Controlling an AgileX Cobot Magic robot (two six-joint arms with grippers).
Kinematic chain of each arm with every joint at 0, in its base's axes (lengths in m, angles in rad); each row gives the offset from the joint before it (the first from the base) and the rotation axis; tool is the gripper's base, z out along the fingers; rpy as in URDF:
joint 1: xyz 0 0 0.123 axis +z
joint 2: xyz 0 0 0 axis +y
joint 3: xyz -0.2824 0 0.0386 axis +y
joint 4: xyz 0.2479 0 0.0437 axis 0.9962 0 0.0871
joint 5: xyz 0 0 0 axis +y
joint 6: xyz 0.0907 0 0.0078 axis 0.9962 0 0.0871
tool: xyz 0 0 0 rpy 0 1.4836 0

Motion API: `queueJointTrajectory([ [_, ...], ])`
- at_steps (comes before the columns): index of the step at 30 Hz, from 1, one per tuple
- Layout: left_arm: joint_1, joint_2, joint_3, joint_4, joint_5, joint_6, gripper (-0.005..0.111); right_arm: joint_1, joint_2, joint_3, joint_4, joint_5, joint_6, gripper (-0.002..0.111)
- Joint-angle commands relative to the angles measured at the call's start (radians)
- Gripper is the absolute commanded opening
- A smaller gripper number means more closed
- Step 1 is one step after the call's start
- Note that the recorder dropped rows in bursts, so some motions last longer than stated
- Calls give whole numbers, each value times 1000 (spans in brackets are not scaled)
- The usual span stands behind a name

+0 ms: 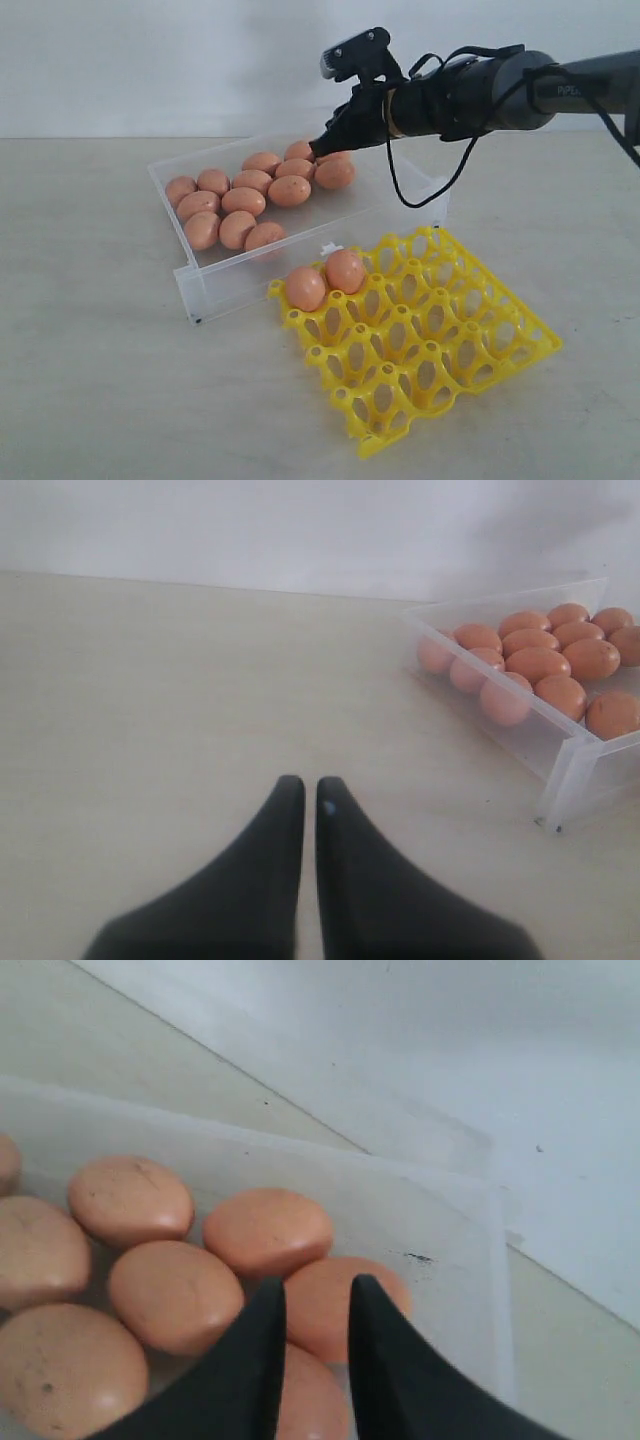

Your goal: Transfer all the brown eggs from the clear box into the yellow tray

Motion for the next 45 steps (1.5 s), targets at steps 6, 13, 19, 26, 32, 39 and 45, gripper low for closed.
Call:
queueJointTrajectory([
  [6,3,-3,3,-3,-4,-1,4,-1,-5,-6,2,-113,-150,18],
  [13,3,-3,3,-3,-4,-1,4,-1,-9,-4,2,-252,-38,45],
  [19,3,-3,3,-3,-4,-1,4,-3,-43,-4,2,-428,286,50],
  [26,3,-3,3,-3,-4,-1,4,-3,-51,-4,2,-645,303,50],
  [32,3,-3,3,-3,-4,-1,4,-1,-51,-4,2,-235,-2,50],
  [39,3,-3,3,-3,-4,-1,4,-1,-51,-4,2,39,112,50],
  [45,3,-3,3,-3,-4,-1,4,-6,-27,-2,2,-40,59,30],
])
